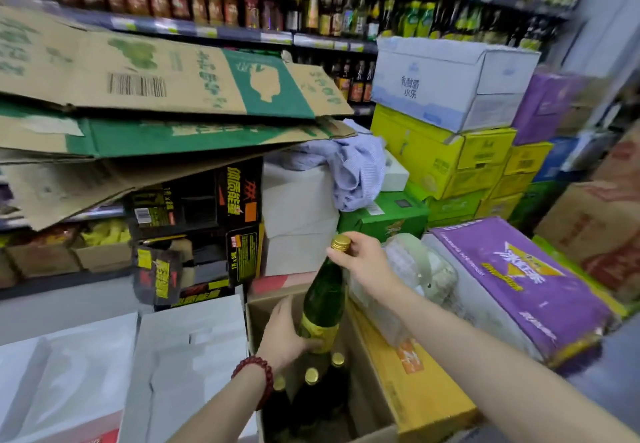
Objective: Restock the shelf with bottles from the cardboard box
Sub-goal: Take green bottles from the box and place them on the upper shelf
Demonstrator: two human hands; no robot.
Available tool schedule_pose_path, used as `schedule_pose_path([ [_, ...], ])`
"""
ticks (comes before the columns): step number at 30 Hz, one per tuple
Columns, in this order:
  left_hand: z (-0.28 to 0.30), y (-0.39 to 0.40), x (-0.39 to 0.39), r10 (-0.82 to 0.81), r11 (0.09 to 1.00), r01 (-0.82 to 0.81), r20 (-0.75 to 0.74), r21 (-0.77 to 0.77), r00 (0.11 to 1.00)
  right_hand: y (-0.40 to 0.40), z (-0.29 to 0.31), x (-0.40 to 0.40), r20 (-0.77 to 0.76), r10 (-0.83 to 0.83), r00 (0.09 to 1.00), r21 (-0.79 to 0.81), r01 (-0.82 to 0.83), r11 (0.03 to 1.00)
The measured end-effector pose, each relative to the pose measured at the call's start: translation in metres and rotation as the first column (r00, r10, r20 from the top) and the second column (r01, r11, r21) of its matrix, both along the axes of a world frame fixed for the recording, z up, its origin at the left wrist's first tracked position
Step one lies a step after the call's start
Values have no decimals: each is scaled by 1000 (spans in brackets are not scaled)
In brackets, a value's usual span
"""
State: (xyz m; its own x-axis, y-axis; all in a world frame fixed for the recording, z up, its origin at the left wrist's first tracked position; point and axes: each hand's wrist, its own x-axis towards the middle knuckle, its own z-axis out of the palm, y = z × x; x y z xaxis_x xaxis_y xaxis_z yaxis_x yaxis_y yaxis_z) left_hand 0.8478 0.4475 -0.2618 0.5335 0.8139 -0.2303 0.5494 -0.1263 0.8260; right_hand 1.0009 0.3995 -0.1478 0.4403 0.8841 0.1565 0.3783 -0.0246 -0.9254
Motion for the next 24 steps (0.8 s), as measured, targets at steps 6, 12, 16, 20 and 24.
schedule_pose_path([
  [6, 11, -11, 6, -287, 946, 308, 175, -106, 942, -42, 53, 1, -116, -35, 993, 22, 38, 999],
  [12, 23, -34, 12, -557, 823, 567, 174, -13, 812, -93, 72, -24, -232, -224, 947, 78, 247, 966],
  [16, 30, -56, 6, -649, 759, 647, 153, 74, 745, -123, 71, -49, -233, -444, 865, 122, 479, 869],
  [20, 39, -90, -2, -718, 694, 714, 174, 97, 674, -162, 68, -71, -156, -572, 805, 99, 589, 802],
  [24, 53, -132, -7, -786, 605, 790, 234, 97, 573, -213, 67, -97, -13, -702, 712, 46, 702, 711],
])
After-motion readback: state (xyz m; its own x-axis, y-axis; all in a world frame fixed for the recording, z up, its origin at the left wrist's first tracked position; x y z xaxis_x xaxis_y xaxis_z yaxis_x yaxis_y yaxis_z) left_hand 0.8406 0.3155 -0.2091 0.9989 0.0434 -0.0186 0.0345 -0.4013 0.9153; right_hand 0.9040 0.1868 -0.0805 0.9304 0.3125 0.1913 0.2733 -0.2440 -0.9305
